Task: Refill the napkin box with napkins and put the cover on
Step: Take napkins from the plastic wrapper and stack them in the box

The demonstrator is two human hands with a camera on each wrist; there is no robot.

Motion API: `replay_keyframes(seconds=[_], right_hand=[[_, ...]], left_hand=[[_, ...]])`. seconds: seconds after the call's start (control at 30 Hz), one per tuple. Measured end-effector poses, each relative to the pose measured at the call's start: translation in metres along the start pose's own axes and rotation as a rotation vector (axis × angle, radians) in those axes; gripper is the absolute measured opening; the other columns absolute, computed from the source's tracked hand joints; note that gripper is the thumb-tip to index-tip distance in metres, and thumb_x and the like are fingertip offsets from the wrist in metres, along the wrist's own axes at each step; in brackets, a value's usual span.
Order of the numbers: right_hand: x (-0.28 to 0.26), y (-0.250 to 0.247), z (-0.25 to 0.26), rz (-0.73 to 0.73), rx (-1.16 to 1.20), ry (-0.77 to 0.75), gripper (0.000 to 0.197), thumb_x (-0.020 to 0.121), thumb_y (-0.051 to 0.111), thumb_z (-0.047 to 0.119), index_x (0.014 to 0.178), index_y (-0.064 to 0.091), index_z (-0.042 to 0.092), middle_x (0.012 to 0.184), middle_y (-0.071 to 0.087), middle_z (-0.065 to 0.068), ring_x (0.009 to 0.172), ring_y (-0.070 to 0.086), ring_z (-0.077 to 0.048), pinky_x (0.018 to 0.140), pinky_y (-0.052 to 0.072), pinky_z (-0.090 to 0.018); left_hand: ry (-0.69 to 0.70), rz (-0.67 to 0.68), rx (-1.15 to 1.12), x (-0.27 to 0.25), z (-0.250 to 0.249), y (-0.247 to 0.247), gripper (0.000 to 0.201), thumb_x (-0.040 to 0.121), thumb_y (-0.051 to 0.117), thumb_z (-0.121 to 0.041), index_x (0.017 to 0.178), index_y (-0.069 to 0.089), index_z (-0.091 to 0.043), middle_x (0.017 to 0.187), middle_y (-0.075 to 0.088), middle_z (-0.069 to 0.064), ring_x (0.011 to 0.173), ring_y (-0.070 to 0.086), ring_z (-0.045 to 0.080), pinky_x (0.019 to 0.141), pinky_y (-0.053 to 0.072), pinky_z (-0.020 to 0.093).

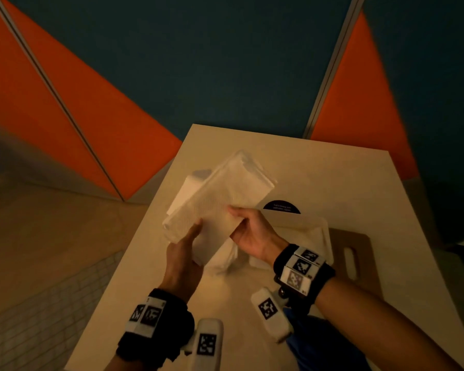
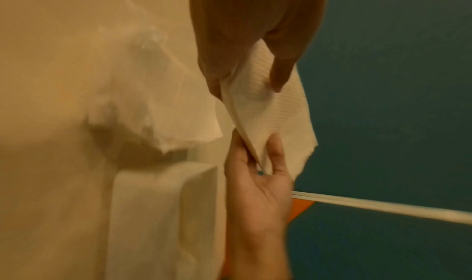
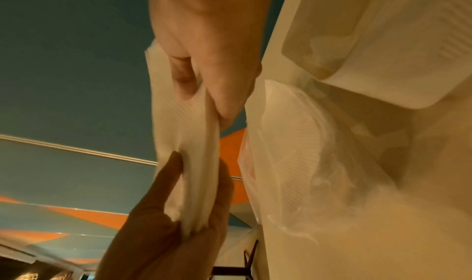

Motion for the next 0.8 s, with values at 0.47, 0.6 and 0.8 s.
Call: replay_keyframes(seconds=[0.47, 0.6, 0.8], right_hand=[[0.012, -0.032, 0.036, -0.026, -1.174, -0.331, 0.048, 0.066, 0.075, -0.007, 0.098, 0.062, 0.026, 0.089, 0.065, 0.005, 0.082, 0.061, -0.013, 0.072, 0.048, -0.025], [0.024, -0.035, 0.018, -0.072, -1.438, -0.257, 0.089, 0.061, 0.084, 0.019, 0.138, 0.039, 0.019, 0.132, 0.055, -0.006, 0.12, 0.053, -0.023, 0.097, 0.05, -0.039], [0.014, -0.018, 0.03, -0.105, -1.433, -0.454, 0.108, 0.061, 0.086, 0.032, 0.145, 0.018, 0.027, 0.144, 0.042, 0.0, 0.129, 0.042, -0.016, 0.106, 0.043, -0.039]], left_hand=[[0.583, -0.12, 0.806, 0.014, -0.059, -0.049, 0.031, 0.077, 0.072, -0.011, 0.098, 0.053, -0.025, 0.089, 0.061, -0.005, 0.089, 0.058, 0.024, 0.071, 0.044, 0.032], [0.492, -0.112, 0.808, 0.023, -0.037, -0.056, 0.074, 0.065, 0.083, -0.018, 0.122, 0.038, -0.024, 0.107, 0.055, -0.001, 0.099, 0.055, 0.022, 0.078, 0.046, 0.034], [0.64, -0.109, 0.875, 0.017, -0.043, -0.046, 0.088, 0.071, 0.077, -0.012, 0.136, 0.019, -0.019, 0.126, 0.048, 0.012, 0.1, 0.049, 0.022, 0.08, 0.046, 0.035]])
Point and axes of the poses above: each hand's wrist, its own x-axis towards the middle knuckle, its own y-axis out of the palm, z = x × y, the point moved 8 cm from there along x, towards the middle knuckle
